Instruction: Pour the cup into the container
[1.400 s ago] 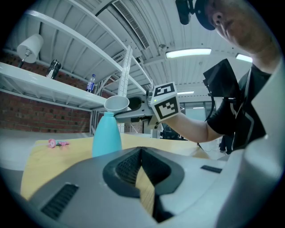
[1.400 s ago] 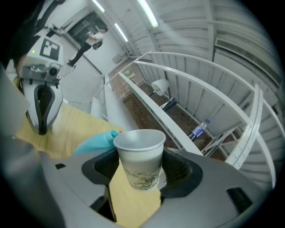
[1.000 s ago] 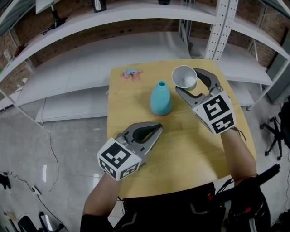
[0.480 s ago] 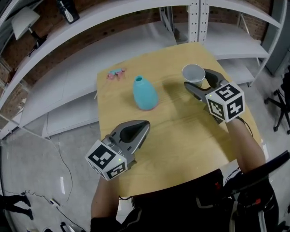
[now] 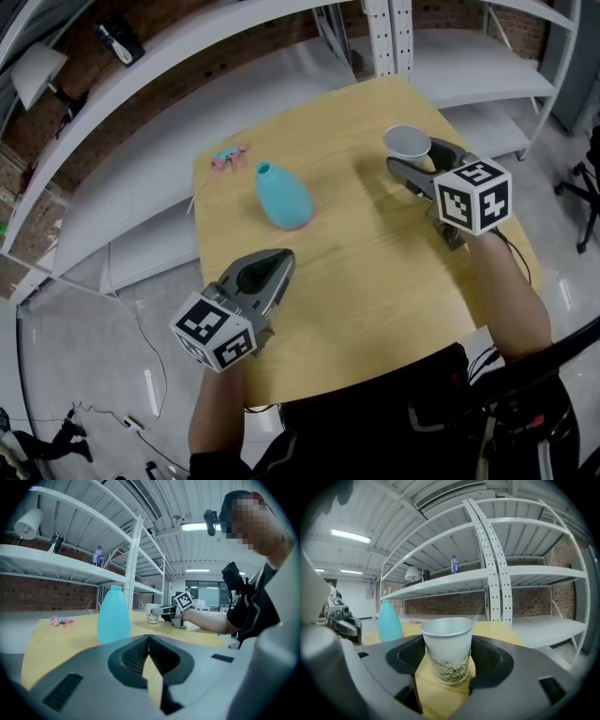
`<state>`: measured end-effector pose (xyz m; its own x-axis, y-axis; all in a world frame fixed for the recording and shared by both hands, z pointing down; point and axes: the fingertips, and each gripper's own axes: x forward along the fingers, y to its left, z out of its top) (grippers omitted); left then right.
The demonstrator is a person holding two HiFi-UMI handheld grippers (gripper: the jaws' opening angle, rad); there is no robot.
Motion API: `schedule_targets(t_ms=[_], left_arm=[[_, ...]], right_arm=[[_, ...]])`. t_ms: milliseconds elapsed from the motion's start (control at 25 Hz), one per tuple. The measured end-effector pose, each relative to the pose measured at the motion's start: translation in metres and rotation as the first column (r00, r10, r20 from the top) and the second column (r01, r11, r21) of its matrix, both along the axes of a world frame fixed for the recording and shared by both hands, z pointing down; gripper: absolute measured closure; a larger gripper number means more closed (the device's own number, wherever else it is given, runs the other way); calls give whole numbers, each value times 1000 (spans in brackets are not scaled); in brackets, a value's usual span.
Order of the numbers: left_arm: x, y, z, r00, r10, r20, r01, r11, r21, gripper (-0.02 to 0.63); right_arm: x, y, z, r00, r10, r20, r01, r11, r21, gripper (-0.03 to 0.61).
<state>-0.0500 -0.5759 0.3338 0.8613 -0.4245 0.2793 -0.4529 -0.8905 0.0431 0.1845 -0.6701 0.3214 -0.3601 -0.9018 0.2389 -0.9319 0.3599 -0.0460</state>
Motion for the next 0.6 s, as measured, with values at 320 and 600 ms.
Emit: schedule_targets(t_ms=[320,600], left_arm=[[5,0,-9,999,1,-44,1,999,44,612],[7,2,-17,996,9,-94,0,995,95,612]], right_arm=[[2,-2,1,1000,-2,7,2,1000,-5,272],[3,-5,6,1000,7,3,-7,999,-41,272]])
